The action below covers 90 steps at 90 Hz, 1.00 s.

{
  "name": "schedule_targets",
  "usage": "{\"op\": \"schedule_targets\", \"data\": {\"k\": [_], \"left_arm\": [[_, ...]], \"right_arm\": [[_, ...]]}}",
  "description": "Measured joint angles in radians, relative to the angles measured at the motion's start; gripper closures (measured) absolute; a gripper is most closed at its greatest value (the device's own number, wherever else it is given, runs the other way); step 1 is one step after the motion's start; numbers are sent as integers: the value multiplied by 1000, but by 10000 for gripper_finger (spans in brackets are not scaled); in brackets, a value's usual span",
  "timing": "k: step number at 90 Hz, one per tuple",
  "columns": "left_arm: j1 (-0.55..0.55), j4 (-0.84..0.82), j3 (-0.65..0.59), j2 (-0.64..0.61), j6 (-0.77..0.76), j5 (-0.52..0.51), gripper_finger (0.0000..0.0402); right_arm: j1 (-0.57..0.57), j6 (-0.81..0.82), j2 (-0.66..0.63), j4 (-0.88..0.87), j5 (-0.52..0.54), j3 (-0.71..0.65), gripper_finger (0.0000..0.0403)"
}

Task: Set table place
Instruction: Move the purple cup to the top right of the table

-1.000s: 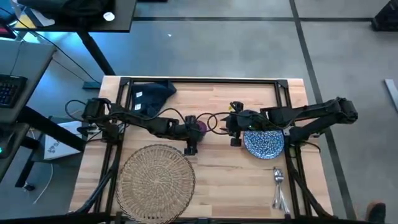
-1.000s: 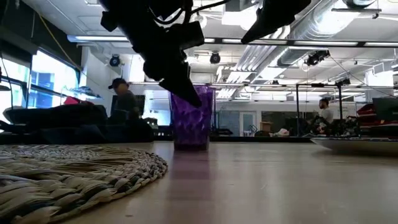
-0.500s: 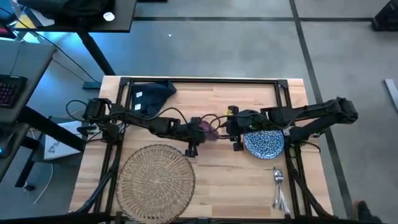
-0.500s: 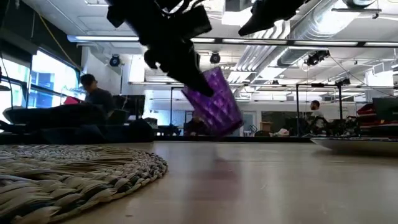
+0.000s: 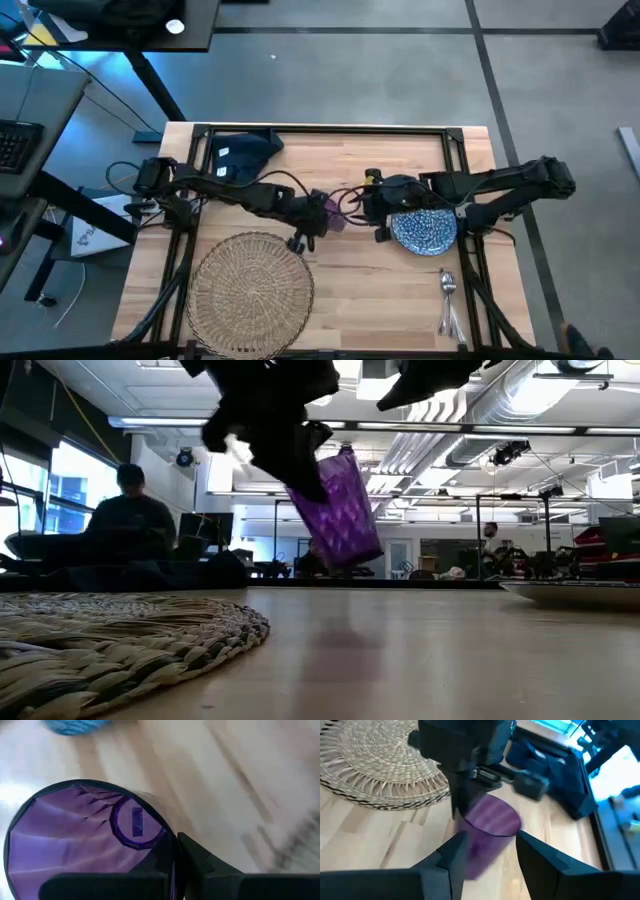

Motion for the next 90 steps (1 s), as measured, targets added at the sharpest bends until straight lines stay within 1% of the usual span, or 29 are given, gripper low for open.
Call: {"op": "schedule_targets", "data": {"k": [5,10,19,23,32,37,42,47,57,61,65,68,82,90], "left_arm": [[10,-49,36,-1,26,59,401],[21,-93,72,-1,58,141,401],[47,-156,135,-1,109,274,401],[59,-184,160,-1,114,301,401],[73,-278,214,-1,118,322,402],[77,-333,235,-2,147,375,402],[77,-376,253,-2,195,451,402],[74,-402,266,-2,238,534,401],[81,-368,277,-2,325,679,401],[89,-345,277,-2,351,734,401],[96,-316,276,2,363,779,401],[100,-297,275,4,364,795,401],[127,-240,264,23,309,805,401],[134,-205,264,30,296,805,401]], "right_arm": [[-8,2,12,14,-46,0,249],[-15,5,29,25,-86,0,238],[-20,-2,56,54,-96,0,218],[-22,-2,57,56,-96,0,210],[-26,-1,43,65,-96,0,193],[-26,-1,32,70,-99,0,185],[-27,-2,20,92,-118,0,177],[-28,-1,17,115,-179,0,170],[-43,4,30,162,-364,4,164],[-45,6,38,187,-401,4,163],[-45,6,45,203,-407,4,163],[-43,5,48,210,-407,5,163],[-38,1,49,206,-410,5,163],[-37,2,49,190,-447,5,163]]}}
